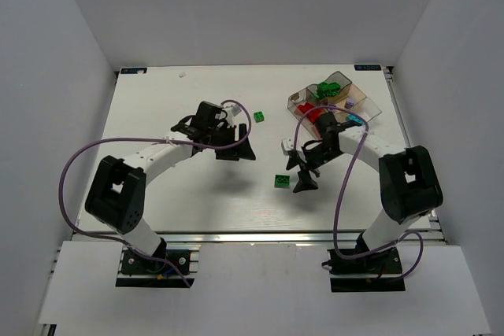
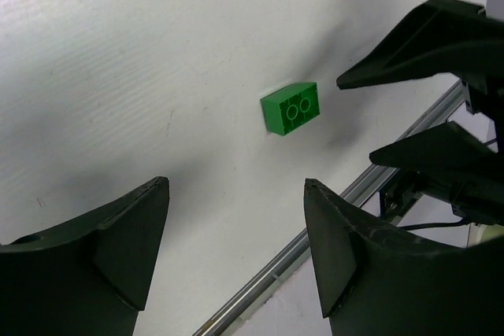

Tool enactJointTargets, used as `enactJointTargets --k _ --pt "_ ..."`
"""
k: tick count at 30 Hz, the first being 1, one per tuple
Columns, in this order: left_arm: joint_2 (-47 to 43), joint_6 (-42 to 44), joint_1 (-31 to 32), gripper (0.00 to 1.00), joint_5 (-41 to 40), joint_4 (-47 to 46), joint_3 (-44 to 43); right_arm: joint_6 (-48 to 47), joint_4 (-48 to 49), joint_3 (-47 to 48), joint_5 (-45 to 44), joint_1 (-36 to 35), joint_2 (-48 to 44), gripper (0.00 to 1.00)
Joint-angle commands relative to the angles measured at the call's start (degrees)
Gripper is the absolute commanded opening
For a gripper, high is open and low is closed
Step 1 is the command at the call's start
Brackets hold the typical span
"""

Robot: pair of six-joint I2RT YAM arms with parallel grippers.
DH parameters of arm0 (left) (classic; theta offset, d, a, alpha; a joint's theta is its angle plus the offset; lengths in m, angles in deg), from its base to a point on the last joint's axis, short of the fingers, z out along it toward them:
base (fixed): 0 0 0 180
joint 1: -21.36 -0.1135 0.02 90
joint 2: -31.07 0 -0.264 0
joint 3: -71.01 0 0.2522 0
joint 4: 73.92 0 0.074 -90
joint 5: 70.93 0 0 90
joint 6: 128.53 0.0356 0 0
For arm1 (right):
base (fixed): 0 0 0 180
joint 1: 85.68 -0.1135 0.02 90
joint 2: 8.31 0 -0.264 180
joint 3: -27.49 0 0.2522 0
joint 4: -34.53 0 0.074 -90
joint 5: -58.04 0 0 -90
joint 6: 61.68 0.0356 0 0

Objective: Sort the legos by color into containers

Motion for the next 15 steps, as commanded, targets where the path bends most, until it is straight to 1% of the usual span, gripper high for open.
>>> enactJointTargets --k 1,3,4,7,8,11,14,15 --pt "-4.81 -1.94 0.07 0.79 -1.75 -1.54 2.23 4.36 12.77 -3.7 -3.83 -3.6 -4.2 0.89" --pt "-5.78 -2.38 0.07 0.79 -2.37 -1.81 2.93 7.45 16.41 -5.81 -5.59 -5.01 -4.47 0.89" --pt "-6.04 -2.47 0.07 0.79 -2.45 -1.81 3.28 11.04 20.6 -6.43 -8.04 -5.8 -4.73 0.89" --pt "-7.1 -2.73 0.07 0.79 -3.33 -1.72 4.16 16.07 27.73 -8.28 -12.26 -7.83 -5.0 0.89" --pt "-7.45 -2.82 0.07 0.79 -3.51 -1.89 4.42 17.91 28.54 -8.45 -13.15 -8.0 -4.82 0.89" --pt "-8.15 -3.09 0.07 0.79 -4.12 -1.98 4.95 19.24 30.04 -8.11 -16.05 -9.5 -3.5 0.88" --pt "-8.42 -3.18 0.07 0.79 -4.65 -1.81 5.04 19.42 30.31 -7.67 -17.55 -10.55 -2.1 0.84" --pt "-8.59 -3.26 0.07 0.79 -4.91 -1.63 5.04 19.25 30.05 -7.58 -17.82 -10.64 -1.57 0.78"
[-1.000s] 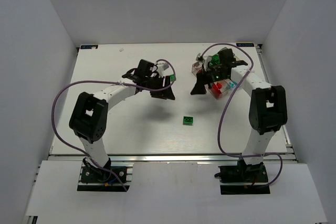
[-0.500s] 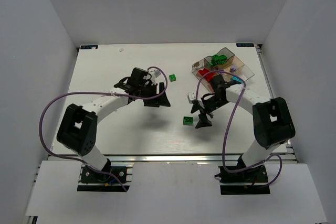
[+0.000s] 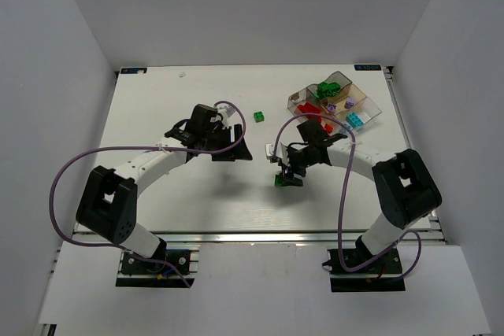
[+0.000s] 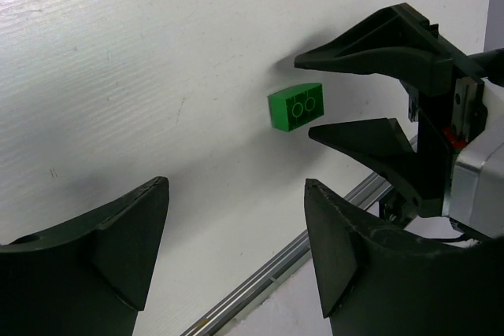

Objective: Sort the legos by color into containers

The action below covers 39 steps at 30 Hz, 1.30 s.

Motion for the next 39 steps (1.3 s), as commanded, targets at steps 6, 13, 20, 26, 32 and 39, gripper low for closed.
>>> enactJointTargets --k 6,13,20,26,32,39 --pt "-3.13 -0.49 0.07 0.79 -3.57 -0.58 -0.03 -1.9 -0.74 0.64 -1.31 -1.33 1.41 0.5" --pt "-2.17 -0.4 0.07 0.8 -4.71 -0.32 -1.0 -1.91 -0.4 0.03 -3.06 -1.6 1.58 0.39" --pt "-2.61 -0.31 0.07 0.8 -5.42 0.03 -0.74 -1.21 -0.4 0.91 -5.44 -1.51 3.25 0.59" --pt "-3.48 -0.49 0.07 0.79 -5.86 -0.14 -0.03 -1.12 0.04 0.82 -5.79 -1.6 3.61 0.54" --pt "-3.31 -0.49 0.07 0.8 -6.91 -0.06 -0.47 4.65 0.75 3.18 -3.6 -0.81 1.41 0.19" --pt "-1.29 -2.77 0.07 0.81 -7.62 -2.42 -1.52 28.0 4.42 17.06 -4.19 9.03 2.37 0.0"
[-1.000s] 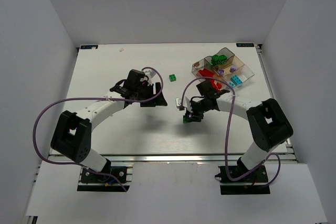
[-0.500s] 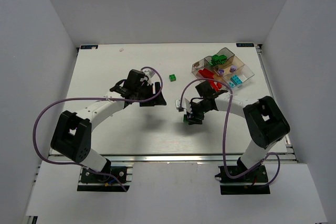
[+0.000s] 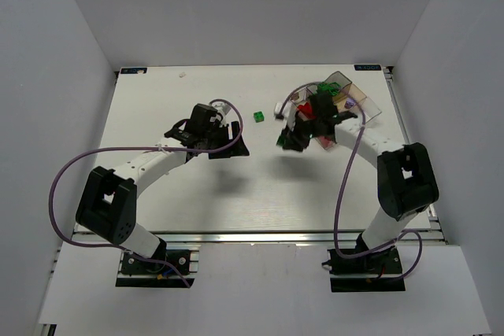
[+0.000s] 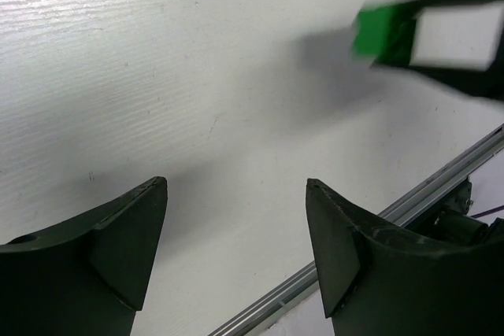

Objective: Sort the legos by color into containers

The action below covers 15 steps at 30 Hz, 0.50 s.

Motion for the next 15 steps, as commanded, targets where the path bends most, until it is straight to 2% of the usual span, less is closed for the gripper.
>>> enactJointTargets --k 1,4,7,8,9,11,15 --pt "-0.59 -1.92 0.07 0.81 -0.88 -2.49 -1.7 16.22 4.85 9.42 -0.47 5.71 0.05 0.0" --pt "0.55 -2.8 0.07 0.82 -0.45 -4.42 -1.96 24.46 6.07 17.94 -3.01 12.91 3.56 0.0" --pt "1.96 -3.33 0.07 0.82 0.34 -5.83 -2.75 31.76 5.38 27.08 -10.29 17.23 8.56 0.0" --pt "2.22 -3.42 0.07 0.82 0.35 -6.36 -3.02 33.19 4.77 29.54 -15.28 17.93 10.42 0.0" --pt "2.57 -3.59 0.07 0.82 0.52 -6.54 -3.45 33.73 3.81 34.79 -16.72 19.68 12.0 0.0" --pt "3.54 -4.12 0.07 0.82 0.61 -7.41 -3.81 36.02 1.35 39.56 -20.14 21.01 17.36 0.0" --pt "4.95 -4.56 0.07 0.82 1.05 -7.95 -5.04 36.29 0.63 48.44 -22.53 24.08 24.92 0.0"
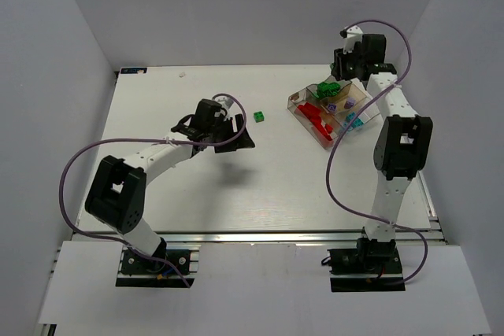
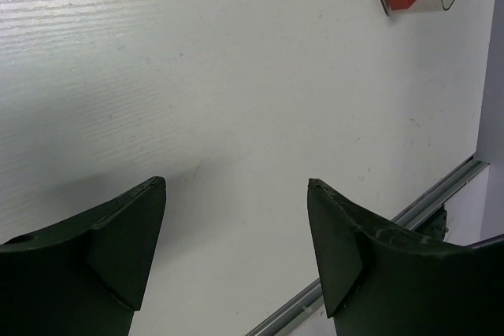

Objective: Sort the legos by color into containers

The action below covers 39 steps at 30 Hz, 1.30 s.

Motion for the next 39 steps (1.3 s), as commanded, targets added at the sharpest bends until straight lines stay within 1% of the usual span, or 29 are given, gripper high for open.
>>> enactJointTargets --k 1,4,5,8,11,12,14,15,16,18,20,21,22,23,24,25,26,27,28,29,30,31,32,33,34,35,36,37,39 --pt "0.45 -0.78 0.07 0.82 1.18 -1.83 -2.9 3.43 -2.34 4.7 -5.46 1.2 4.47 0.03" --pt "0.98 -0.78 0.07 0.82 1.18 -1.39 -3.43 1.59 -0.49 7.15 -7.74 1.73 7.72 0.1" --pt "1.07 -0.78 0.07 0.82 1.09 -1.47 -3.43 1.32 -0.4 8.12 -8.27 1.82 8.78 0.11" --pt "1.76 -0.95 0.07 0.82 1.09 -1.21 -3.95 0.45 1.26 9.72 -8.19 1.73 11.16 0.16" --pt "2.38 -1.22 0.07 0.82 1.09 -1.12 -4.39 -0.52 2.85 10.85 -7.58 1.82 12.83 0.24" --pt "2.73 -1.48 0.07 0.82 1.18 -1.21 -4.48 -0.7 2.94 11.38 -7.4 1.91 13.7 0.34" --pt "3.35 -1.66 0.07 0.83 1.27 -1.39 -5.18 -0.88 3.02 12.7 -7.49 1.65 14.67 0.43" --pt "4.31 -1.66 0.07 0.83 1.18 -1.21 -5.53 -1.22 3.37 12.79 -7.31 1.82 15.29 0.54" --pt "4.84 -1.83 0.07 0.83 1.09 -1.21 -6.06 -1.31 3.55 12.79 -7.57 1.82 15.47 0.6" --pt "6.68 -1.92 0.07 0.83 0.74 -0.95 -7.9 -1.49 3.73 12.79 -7.49 1.82 15.9 0.68" --pt "8.35 -1.83 0.07 0.83 0.22 -0.33 -9.75 -1.49 3.73 12.7 -7.49 1.74 16.0 0.72" --pt "9.32 -1.57 0.07 0.83 0.04 0.1 -12.37 -1.49 3.9 12.79 -7.49 1.82 16.0 0.73" --pt "11.5 -1.4 0.07 0.83 -0.31 1.41 -14.05 -1.14 3.99 12.79 -7.14 3.47 15.91 0.74" --pt "12.57 -1.13 0.07 0.83 -1.44 2.04 -15.72 -0.97 3.9 12.79 -7.14 3.67 15.73 0.74" --pt "13.8 -0.43 0.07 0.83 -2.15 2.83 -19.56 -0.62 3.73 12.88 -6.96 3.93 15.12 0.73" --pt "16.59 0.01 0.07 0.83 -3.03 5.01 -21.69 -0.26 3.55 12.79 -5.83 4.19 14.59 0.72" --pt "18.1 0.45 0.07 0.82 -5.65 6.42 -24.15 -0.09 3.47 12.36 -4.77 4.28 13.63 0.7" --pt "19.68 1.58 0.59 0.81 -7.59 8.09 -26.69 -0.09 3.9 10.0 -3.11 4.46 10.75 0.64" --pt "21.44 2.2 1.21 0.81 -9.96 10.19 -32.46 0.09 4.51 7.8 -0.66 4.98 8.89 0.63" --pt "25.2 2.73 1.21 0.79 -12.16 14.04 -35.56 0.18 6.52 5.35 3.81 5.16 6.53 0.62" --pt "27.41 3.35 1.21 0.79 -16.01 16.17 -38.9 0.27 8.19 2.19 6.46 5.25 1.54 0.6" --pt "29.43 3.7 1.21 0.79 -16.57 20.11 -45.11 0.35 10.04 -4.8 10.32 5.34 -0.94 0.6" --pt "33.63 3.79 1.74 0.79 -20.23 22.58 -48.4 0.35 11.8 -8.35 12.18 5.42 -3.58 0.63" --pt "35.76 3.88 1.74 0.79 -23.92 24.78 -51.73 -0.25 14.42 -11.61 14.03 5.25 -8.39 0.73" --pt "37.7 4.31 2.35 0.8 -25.09 27.94 -56.99 -0.43 15.15 -16.95 16.83 5.16 -10.44 0.8" --pt "40.67 4.49 2.36 0.81 -26.49 29.19 -58.96 -0.44 15.24 -19.09 18.42 5.07 -12.46 0.85" --pt "41.75 4.84 2.88 0.81 -27.81 29.72 -60.37 0.26 17.07 -20.94 19.83 5.16 -15.7 0.89" --pt "42.8 5.11 2.88 0.81 -29.65 30.08 -61.25 0.88 17.52 -22.7 22.02 5.07 -17.04 0.89" --pt "44.47 5.55 3.5 0.81 -30.98 29.38 -62.49 2.28 18.14 -27.1 23.18 5.16 -20.63 0.89"
